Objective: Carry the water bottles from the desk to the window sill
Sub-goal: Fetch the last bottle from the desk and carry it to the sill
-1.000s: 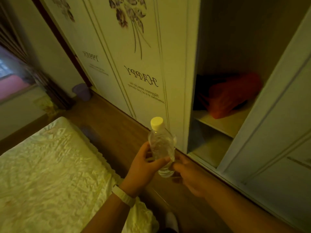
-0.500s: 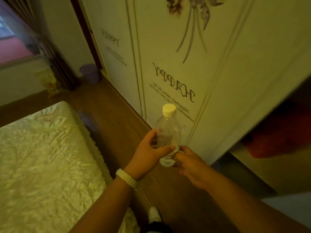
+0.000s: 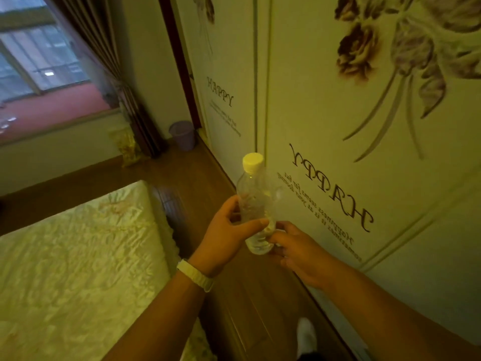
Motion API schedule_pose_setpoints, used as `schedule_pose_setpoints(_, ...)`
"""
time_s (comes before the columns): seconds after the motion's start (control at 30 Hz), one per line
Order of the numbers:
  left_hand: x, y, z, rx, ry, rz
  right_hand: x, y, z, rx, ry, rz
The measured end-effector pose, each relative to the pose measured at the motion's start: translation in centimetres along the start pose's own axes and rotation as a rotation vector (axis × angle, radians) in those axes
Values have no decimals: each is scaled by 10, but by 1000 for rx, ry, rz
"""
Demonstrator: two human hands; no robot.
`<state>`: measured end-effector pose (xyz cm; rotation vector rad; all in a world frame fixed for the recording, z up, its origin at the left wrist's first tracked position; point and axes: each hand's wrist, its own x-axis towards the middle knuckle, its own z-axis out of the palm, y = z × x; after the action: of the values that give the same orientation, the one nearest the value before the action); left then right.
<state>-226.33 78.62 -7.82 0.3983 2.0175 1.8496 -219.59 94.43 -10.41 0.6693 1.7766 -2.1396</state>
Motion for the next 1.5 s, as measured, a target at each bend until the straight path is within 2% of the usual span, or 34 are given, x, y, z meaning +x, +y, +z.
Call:
schedule_pose_setpoints(0.27, 88, -14, -20, 32, 194, -65, 122, -35, -5, 35, -162, 86)
schedule_pose_setpoints(0.5, 150, 7, -42, 3, 374, -107, 211, -89, 2, -78, -336, 137)
schedule_pose_setpoints(0.7, 174, 19, -71, -12, 544, -107, 263, -116, 34, -179, -435, 143)
schedule_pose_setpoints(0.93, 209, 3, -130, -47, 621, -130, 321, -135, 81, -233, -487, 187)
schedule_pose_setpoints(1.2, 301, -34, -243, -173, 535, -122, 428, -168, 154, -266, -394, 170)
schedule_pose_setpoints(1.5, 394, -8, -393, -178, 447, -72, 517, -252, 262, -230, -375, 112)
